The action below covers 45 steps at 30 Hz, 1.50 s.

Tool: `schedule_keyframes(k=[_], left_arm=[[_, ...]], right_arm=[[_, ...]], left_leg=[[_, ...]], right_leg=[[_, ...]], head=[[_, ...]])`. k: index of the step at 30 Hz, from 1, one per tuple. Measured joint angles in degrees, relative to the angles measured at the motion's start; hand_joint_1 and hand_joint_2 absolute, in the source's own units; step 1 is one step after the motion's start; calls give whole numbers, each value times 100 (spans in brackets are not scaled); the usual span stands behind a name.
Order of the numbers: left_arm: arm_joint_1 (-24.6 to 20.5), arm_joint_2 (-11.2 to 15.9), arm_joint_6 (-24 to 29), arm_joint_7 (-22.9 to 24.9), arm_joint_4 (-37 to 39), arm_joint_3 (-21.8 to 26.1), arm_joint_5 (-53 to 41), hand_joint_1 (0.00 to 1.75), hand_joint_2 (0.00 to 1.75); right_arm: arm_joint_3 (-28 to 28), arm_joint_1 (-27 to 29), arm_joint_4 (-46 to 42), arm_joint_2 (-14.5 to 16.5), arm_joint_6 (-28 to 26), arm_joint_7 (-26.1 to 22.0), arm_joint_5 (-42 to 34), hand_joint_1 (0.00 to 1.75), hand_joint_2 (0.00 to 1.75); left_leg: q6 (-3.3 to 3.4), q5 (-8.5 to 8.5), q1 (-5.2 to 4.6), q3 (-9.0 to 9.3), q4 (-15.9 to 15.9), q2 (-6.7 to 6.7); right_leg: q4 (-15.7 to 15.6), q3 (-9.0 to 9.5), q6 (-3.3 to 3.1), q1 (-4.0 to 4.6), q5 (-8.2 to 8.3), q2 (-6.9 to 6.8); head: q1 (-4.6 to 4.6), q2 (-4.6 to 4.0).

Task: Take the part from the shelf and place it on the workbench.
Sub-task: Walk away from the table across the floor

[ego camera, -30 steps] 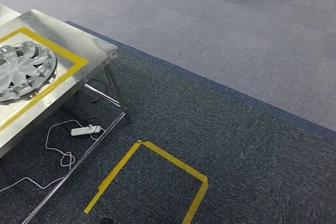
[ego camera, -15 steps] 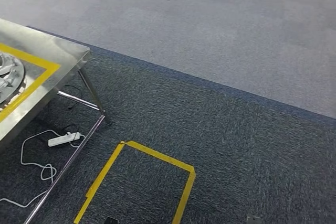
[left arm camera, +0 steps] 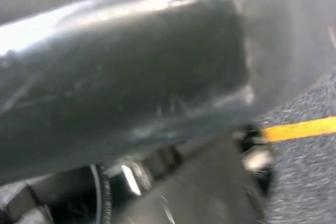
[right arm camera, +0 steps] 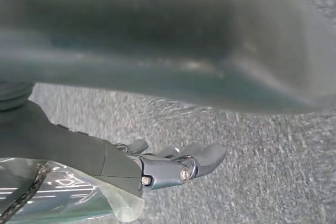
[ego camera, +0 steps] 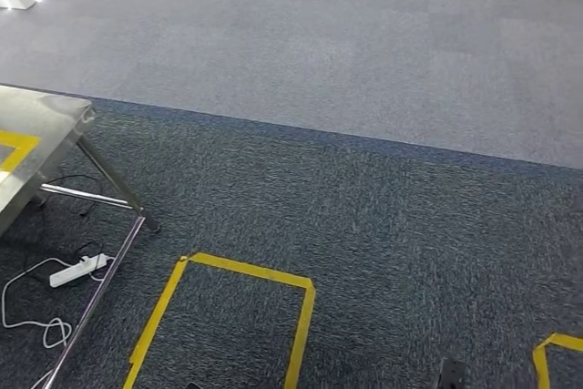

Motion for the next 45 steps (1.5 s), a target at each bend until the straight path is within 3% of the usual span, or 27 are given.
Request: schedule_keyframes(k=[1,2,4,6,8,10,12,14,16,17,19,20,22,23,25,26,28,30,31,32,34,36,38,40,42,44,45], left_arm=[[3,29,-15,4,0,-42,-14,0,0],[4,53,-21,4,0,-79,-22,0,0],[3,92,-27,5,0,-139,-37,0,0],[4,135,-27,4,0,-181,-50,0,0],[2,167,-28,1,0,-219,-64,0,0],[-3,174,-31,-1,-1,-257,-74,0,0],[-9,177,-32,-5,-2,-283,-81,0,0],[-2,183,-38,-10,-2,-307,-89,0,0],[9,191,-47,-10,-2,-336,-103,0,0],[8,195,-51,-10,-2,-350,-112,0,0],[-2,197,-58,-10,-2,-381,-132,0,0],[-6,200,-61,-10,-2,-397,-140,0,0],[-12,210,-66,-10,-2,-431,-160,0,0],[-16,216,-67,-10,-2,-446,-171,0,0],[-23,220,-69,-10,-3,-474,-194,0,0],[-26,222,-71,-10,-3,-491,-208,0,0],[-26,225,-76,-12,-4,-531,-237,0,0],[-15,223,-82,-8,-4,-572,-257,0,0],[-6,221,-84,-4,-4,-591,-264,0,0],[0,220,-85,0,-4,-608,-274,0,0],[2,222,-86,2,-4,-637,-290,0,0],[-3,231,-85,4,-3,-656,-295,0,0],[-9,239,-81,14,-3,-670,-277,0,0],[-16,236,-74,24,-4,-684,-253,0,0],[-24,227,-70,25,-7,-692,-246,0,0],[-22,225,-68,26,-9,-700,-243,0,0],[-17,227,-67,28,-9,-709,-239,0,0]], right_arm=[[-1,-35,-16,-15,9,28,-46,0,0],[-3,-55,-29,-28,13,42,-85,0,0],[-10,-84,-49,-45,16,48,-134,0,0],[-16,-120,-58,-43,21,39,-155,0,0],[-20,-142,-62,-39,28,28,-171,0,0],[-25,-131,-64,-45,29,22,-186,0,0],[-30,-132,-69,-57,28,13,-202,0,0],[-32,-164,-72,-63,29,-4,-231,0,0],[-34,-175,-73,-63,28,-21,-280,0,0],[-36,-168,-73,-63,24,-30,-308,0,0],[-41,-159,-77,-63,-2,-47,-341,0,0],[-43,-168,-80,-63,-17,-53,-346,0,0],[-43,-199,-85,-61,-35,-60,-354,0,0],[-43,-207,-86,-60,-37,-61,-372,0,0],[-45,-199,-87,-63,-48,-67,-432,0,0],[-49,-194,-89,-65,-57,-71,-459,0,0],[-52,-202,-93,-67,-76,-81,-485,0,0],[-50,-210,-95,-66,-90,-87,-491,0,0],[-49,-206,-95,-66,-97,-87,-497,0,0],[-49,-200,-95,-67,-103,-86,-506,0,0],[-49,-195,-96,-69,-113,-84,-521,0,0],[-48,-200,-97,-69,-111,-86,-524,0,0],[-40,-201,-98,-68,-82,-110,-527,0,0],[-18,-181,-104,-68,-42,-143,-547,0,0],[12,-162,-119,-68,-25,-150,-595,0,0],[56,-179,-134,-68,-13,-129,-660,0,0],[88,-188,-139,-67,-8,-116,-701,0,0]], left_leg=[[15,-52,0,-87,228,-17],[38,18,-1,-76,232,-27],[105,429,-6,223,-389,-133],[180,750,-10,552,-1138,-401],[211,790,-18,644,-1412,-521],[219,812,-16,652,-1489,-398],[247,856,0,680,-1578,-250],[276,867,-6,691,-1611,-82],[285,860,-20,687,-1609,87],[281,854,-22,688,-1608,161],[254,831,-20,706,-1599,289],[227,810,-30,720,-1588,347],[165,754,-65,739,-1552,451],[138,732,-83,749,-1540,501],[89,696,-80,776,-1531,600],[59,648,-66,776,-1486,557],[5,396,-30,614,-1079,304],[-12,46,-13,219,-267,49],[-8,-43,-12,28,70,6],[2,-15,-12,-89,225,-14],[46,392,-14,-20,-147,-68],[106,860,-12,246,-926,-301],[140,973,-18,405,-1343,-481],[170,932,-28,448,-1422,-424],[230,947,-19,506,-1512,-302],[281,939,-16,566,-1575,-154],[294,917,-21,582,-1578,-80]], right_leg=[[2,-17,-5,11,15,73],[3,-23,-3,21,26,145],[3,-15,7,34,40,293],[14,-32,39,38,57,429],[19,-101,105,20,94,551],[21,-173,179,1,122,622],[254,-327,222,20,-24,401],[923,-674,251,29,-366,77],[1553,-988,284,13,-580,-46],[1611,-1013,297,6,-545,-78],[1064,-704,308,-4,-220,-194],[649,-475,303,10,-84,-353],[102,-150,228,33,39,-566],[34,-109,180,51,16,-596],[32,-104,95,53,23,-452],[26,-102,66,49,29,-385],[13,-87,5,32,39,-241],[14,-72,-36,38,28,-85],[15,-59,-47,46,19,-3],[16,-40,-54,56,9,83],[18,18,-54,70,-16,255],[25,58,-29,74,-53,408],[35,39,21,59,-74,535],[21,-4,97,35,-72,643],[129,-87,158,42,-148,468],[663,-378,197,54,-413,115],[1061,-607,220,47,-577,8]], head=[[-1,0],[2,0],[2,0],[3,0],[-2,0],[-7,0],[12,0],[28,0],[27,0],[28,0],[30,0],[32,0],[24,0],[20,0],[14,0],[10,0],[-10,0],[-25,0],[-22,0],[-22,0],[-20,0],[-19,0],[-18,0],[-19,0],[-6,0],[11,0],[16,0]])
